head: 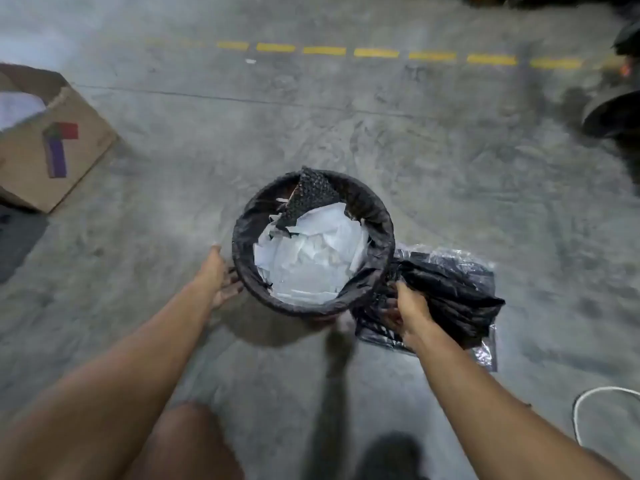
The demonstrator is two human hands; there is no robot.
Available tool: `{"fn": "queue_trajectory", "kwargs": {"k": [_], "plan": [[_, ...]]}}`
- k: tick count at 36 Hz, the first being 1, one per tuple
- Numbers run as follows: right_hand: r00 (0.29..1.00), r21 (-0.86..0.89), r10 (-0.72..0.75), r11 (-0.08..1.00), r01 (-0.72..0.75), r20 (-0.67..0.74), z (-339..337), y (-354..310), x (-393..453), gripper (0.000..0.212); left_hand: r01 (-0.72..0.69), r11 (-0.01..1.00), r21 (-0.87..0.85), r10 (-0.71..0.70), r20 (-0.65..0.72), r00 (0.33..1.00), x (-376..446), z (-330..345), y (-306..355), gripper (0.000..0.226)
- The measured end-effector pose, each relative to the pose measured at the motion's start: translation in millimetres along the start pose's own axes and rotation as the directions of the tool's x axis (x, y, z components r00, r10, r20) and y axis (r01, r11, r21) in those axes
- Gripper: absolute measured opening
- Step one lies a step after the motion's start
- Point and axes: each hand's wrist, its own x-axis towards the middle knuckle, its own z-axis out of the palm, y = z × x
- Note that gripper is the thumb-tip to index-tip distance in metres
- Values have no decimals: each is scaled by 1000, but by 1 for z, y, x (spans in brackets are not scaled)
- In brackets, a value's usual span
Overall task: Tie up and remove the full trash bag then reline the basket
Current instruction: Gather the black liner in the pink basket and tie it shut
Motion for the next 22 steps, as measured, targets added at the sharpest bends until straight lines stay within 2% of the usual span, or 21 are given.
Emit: {"fn": "queue_trajectory", "kwargs": {"k": [2, 4, 6, 7, 9, 11, 14, 18, 22], "plan": [[993, 120, 88, 988, -97, 81, 10, 5, 15, 38, 45, 998, -40, -42, 75, 996, 20, 1, -2, 55], [975, 194, 149, 964, -181, 167, 18, 4, 30, 46, 48, 999, 3, -47, 189, 981, 47, -3, -2, 68], [968, 234, 155, 951, -201, 200, 22, 8, 47, 49, 16, 1000, 8, -17, 291, 957, 85, -9, -8, 82], [968, 229, 147, 954, -193, 201, 21, 8, 54, 52, -16, 1000, 10, 12, 293, 956, 101, -12, -9, 80], [974, 216, 130, 962, -170, 188, 18, 7, 64, 52, -95, 995, -2, 93, 239, 967, 142, -20, -11, 65], [985, 202, 98, 971, -126, 144, 13, 6, 67, 36, -134, 991, -27, 137, 187, 973, 131, -15, -9, 55], [995, 223, 52, 972, -70, 82, 6, 1, 64, 21, -173, 979, -111, 181, 63, 981, 100, -6, -3, 13], [994, 280, 26, 958, -56, 109, 2, -10, 52, 23, -219, 961, -168, 210, -67, 975, 65, -4, 10, 5], [973, 244, -1, 968, -57, 229, 1, -20, 33, 35, -191, 971, -145, 191, -16, 981, 44, -4, 13, 22]]}}
